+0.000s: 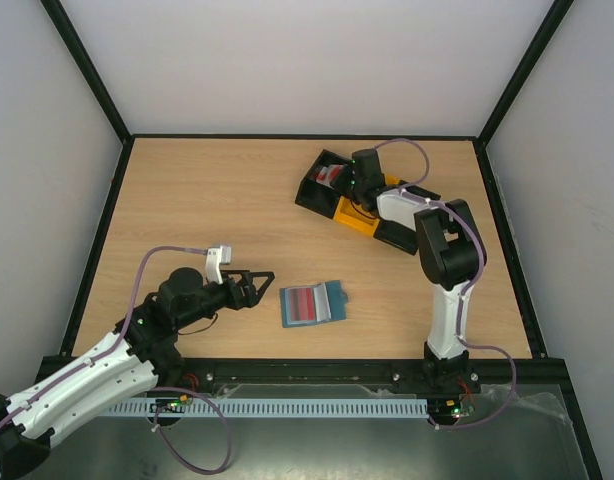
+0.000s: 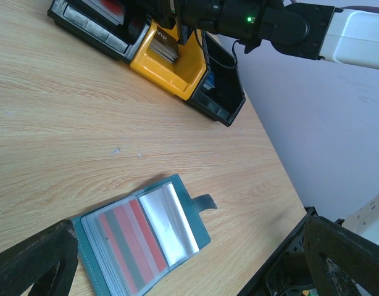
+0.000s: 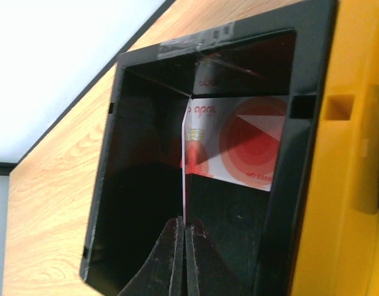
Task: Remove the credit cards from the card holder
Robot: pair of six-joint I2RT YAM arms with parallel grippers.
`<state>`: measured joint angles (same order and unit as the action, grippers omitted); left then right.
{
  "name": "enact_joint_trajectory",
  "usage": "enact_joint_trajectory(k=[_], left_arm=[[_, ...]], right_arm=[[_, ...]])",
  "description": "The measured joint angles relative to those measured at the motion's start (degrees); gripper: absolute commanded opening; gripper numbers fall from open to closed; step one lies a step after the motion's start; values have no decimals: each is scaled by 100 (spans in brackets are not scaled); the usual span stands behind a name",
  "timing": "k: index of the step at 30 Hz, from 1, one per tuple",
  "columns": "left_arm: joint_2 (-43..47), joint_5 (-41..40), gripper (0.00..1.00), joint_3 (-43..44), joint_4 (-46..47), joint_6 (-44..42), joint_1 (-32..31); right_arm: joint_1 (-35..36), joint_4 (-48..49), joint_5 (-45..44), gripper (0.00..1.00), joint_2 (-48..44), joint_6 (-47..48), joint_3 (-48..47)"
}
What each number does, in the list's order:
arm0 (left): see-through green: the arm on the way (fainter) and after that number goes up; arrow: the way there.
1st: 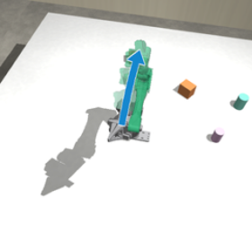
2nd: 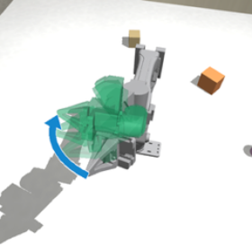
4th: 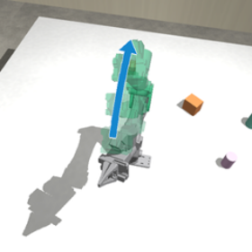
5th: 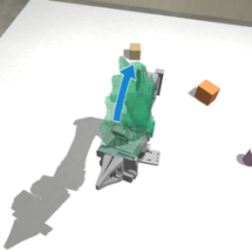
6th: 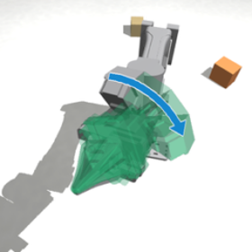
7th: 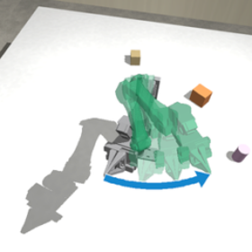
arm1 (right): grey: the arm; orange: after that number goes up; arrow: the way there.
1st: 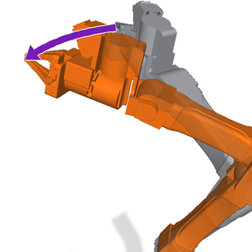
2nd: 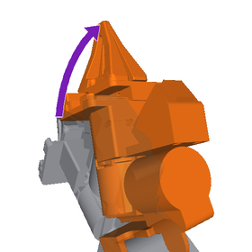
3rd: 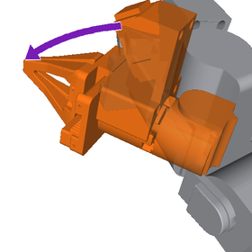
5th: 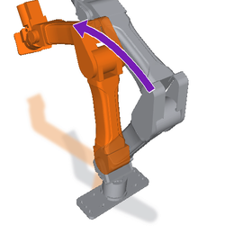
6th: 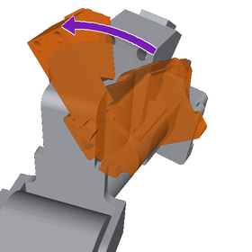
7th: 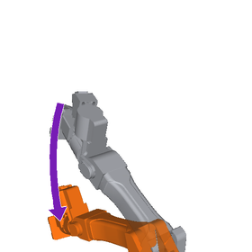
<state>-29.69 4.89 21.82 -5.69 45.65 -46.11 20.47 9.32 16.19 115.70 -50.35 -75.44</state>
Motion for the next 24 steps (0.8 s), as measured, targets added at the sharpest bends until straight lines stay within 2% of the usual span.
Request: enact_joint_trajectory(k=[8, 24], left_arm=[[0, 0, 100, 0, -2, 4, 7], [0, -2, 100, 0, -2, 83, 7]], right_arm=[[-37, -199, -170, 3, 256, 2, -352], [-42, -612, -380, 19, 474, 0, -841]])
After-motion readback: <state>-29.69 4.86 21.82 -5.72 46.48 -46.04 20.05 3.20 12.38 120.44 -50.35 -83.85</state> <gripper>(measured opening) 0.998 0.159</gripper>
